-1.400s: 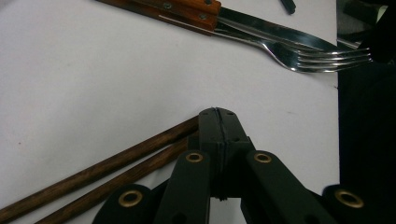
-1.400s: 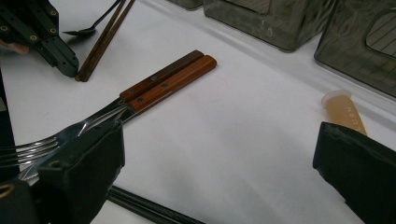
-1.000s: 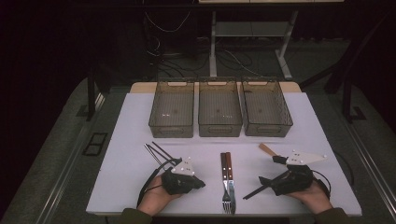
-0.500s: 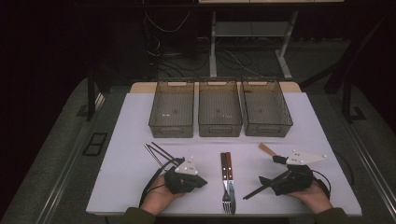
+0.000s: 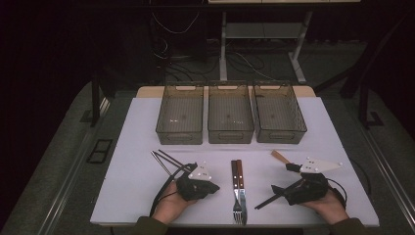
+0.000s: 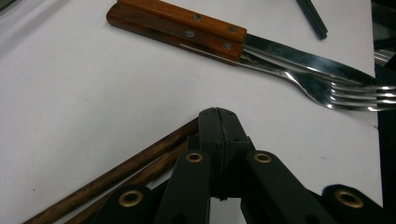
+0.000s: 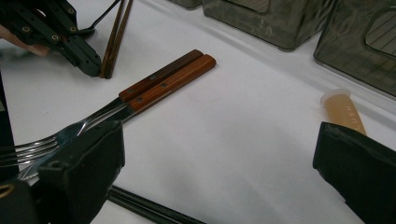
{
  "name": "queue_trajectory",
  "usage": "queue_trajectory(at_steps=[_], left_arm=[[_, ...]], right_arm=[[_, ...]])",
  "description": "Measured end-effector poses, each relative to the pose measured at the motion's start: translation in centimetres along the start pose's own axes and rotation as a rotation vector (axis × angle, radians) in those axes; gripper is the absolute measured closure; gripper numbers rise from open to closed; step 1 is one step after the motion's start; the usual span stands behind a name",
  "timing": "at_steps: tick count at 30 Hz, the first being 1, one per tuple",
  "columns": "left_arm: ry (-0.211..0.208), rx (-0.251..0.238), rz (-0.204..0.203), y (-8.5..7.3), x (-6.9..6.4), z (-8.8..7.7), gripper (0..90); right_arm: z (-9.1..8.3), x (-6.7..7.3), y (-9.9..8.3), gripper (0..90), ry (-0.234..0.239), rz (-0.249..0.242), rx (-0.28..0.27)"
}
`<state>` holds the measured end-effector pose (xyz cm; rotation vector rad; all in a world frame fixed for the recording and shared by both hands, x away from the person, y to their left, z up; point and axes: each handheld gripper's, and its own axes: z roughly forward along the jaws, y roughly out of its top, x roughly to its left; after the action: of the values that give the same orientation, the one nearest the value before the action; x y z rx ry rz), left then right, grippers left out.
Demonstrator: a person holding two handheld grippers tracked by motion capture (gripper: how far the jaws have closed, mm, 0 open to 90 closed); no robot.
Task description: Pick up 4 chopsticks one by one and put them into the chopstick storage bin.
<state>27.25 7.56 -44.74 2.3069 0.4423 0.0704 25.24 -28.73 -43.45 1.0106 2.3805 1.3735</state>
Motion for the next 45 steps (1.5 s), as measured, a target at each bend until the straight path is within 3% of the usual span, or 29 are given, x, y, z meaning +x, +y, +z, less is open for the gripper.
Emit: queue_trajectory(at_steps=[19,23,24,34,42,45], left_arm=[[0.054,-0.007,-0.015,1.3,0.5,1.5,89.6],[0.062,-0.011,-0.012,1.7,0.6,1.9,89.6],[0.065,-0.007,0.006,1.8,0.8,2.0,89.6],[0.076,-0.006,-0.024,2.1,0.8,2.3,89.6],[0.116,-0.007,-0.063,2.7,0.8,2.9,89.6],[0.124,-0.009,-0.06,2.8,0.9,3.0,89.6]], right_arm=[[-0.1,-0.1,0.0,2.4,-0.001,-0.001,-0.002],[-0.1,-0.1,0.0,2.4,0.0,0.0,-0.003],[-0.1,-0.1,0.0,2.4,0.0,0.0,-0.003],[-0.1,-0.1,0.0,2.4,0.001,0.004,-0.003],[-0.1,-0.1,0.0,2.4,0.0,0.006,-0.003],[-0.2,-0.1,0.0,2.4,0.001,0.005,-0.004]])
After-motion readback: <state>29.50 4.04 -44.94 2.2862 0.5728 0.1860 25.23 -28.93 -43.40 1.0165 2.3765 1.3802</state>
